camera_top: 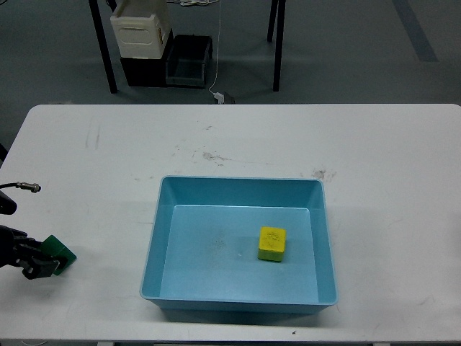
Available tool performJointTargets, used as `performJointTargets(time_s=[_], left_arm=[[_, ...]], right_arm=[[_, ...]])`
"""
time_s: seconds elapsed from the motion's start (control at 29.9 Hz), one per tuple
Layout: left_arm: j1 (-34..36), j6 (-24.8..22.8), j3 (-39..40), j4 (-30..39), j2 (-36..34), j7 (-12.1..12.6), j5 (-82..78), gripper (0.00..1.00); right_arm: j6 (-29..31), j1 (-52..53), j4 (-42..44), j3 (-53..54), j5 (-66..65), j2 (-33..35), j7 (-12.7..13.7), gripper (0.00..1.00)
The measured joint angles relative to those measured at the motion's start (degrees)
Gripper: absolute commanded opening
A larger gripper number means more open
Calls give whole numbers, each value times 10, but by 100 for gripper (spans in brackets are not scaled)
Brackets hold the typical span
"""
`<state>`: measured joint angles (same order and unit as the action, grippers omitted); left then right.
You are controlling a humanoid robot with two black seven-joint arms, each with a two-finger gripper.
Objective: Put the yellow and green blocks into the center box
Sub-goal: 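Lower the left gripper onto the green cube and close on it, then lift the green cube and swing it over the blue box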
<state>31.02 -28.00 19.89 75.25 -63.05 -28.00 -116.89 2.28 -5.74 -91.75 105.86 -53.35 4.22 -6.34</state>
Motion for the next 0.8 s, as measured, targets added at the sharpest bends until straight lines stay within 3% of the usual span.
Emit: performJointTargets(time_s=[0.13,0.4,0.64,0.8], left_arm=[[36,6,12,0,-3,0,12,16],[199,16,23,15,-69,0,142,16],[329,1,19,176,-69,0,163,16],[369,0,18,253,36,0,157,17]], right_arm=[[0,-1,0,0,0,0,0,97],[0,-5,0,1,0,0,-1,97],[0,-6,1,-2,0,0,-2,97],[-1,-6,1,-3,0,-6,-2,97]])
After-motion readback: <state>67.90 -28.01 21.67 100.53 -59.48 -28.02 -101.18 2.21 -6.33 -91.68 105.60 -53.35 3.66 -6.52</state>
